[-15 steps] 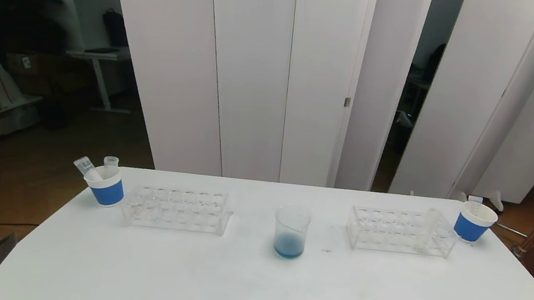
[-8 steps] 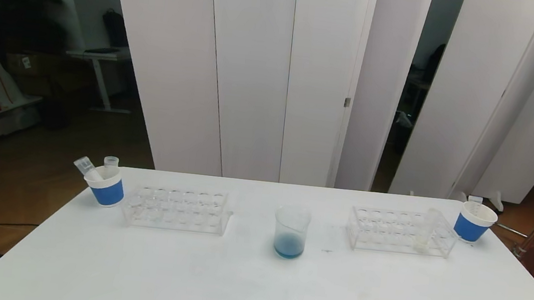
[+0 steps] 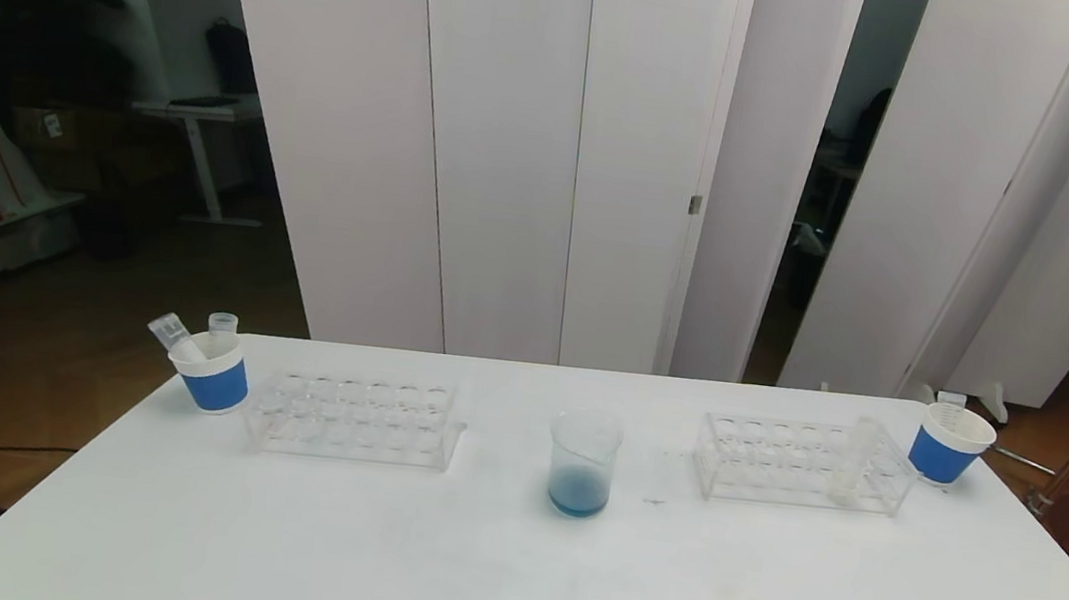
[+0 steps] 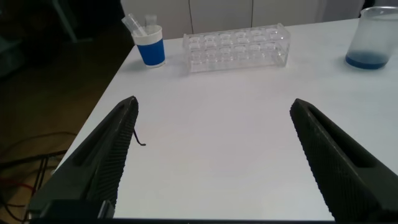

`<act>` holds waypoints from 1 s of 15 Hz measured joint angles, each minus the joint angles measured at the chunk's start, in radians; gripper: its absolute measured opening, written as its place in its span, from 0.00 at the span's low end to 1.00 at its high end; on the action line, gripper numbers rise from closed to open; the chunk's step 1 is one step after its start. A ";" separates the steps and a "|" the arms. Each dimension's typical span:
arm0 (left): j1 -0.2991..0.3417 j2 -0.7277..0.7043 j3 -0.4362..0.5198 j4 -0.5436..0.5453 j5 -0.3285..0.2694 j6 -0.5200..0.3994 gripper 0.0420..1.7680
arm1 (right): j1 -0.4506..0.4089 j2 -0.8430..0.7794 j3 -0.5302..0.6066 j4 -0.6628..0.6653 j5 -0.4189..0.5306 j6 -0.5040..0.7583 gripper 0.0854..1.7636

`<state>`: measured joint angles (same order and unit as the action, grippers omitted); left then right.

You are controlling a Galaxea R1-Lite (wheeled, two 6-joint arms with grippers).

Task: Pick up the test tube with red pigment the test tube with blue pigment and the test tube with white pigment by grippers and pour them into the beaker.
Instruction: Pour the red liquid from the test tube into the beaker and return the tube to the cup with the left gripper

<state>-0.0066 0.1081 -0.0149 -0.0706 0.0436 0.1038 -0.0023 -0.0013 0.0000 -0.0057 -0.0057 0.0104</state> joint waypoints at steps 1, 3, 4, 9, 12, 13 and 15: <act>0.000 -0.019 0.000 0.008 -0.020 0.000 0.99 | 0.000 0.000 0.000 0.000 0.000 0.000 0.99; 0.000 -0.058 0.002 0.045 -0.053 0.000 0.99 | 0.000 0.000 0.000 0.000 0.000 0.000 0.99; 0.001 -0.076 0.008 0.062 -0.062 -0.001 0.99 | 0.000 0.000 0.000 0.000 0.000 0.000 0.99; 0.002 -0.108 0.012 0.063 -0.066 -0.002 0.99 | 0.000 0.000 0.000 0.000 0.000 0.000 0.99; 0.002 -0.110 0.013 0.068 -0.055 -0.045 0.99 | 0.000 0.000 0.000 0.000 0.000 0.000 0.99; 0.002 -0.110 0.013 0.070 -0.050 -0.080 0.99 | 0.000 0.000 0.000 0.000 0.000 0.000 0.99; 0.002 -0.111 0.013 0.070 -0.047 -0.096 0.99 | 0.000 0.000 0.000 0.000 0.000 0.000 0.99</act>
<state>-0.0047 -0.0028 -0.0017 -0.0009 -0.0036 0.0077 -0.0019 -0.0013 0.0000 -0.0053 -0.0057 0.0104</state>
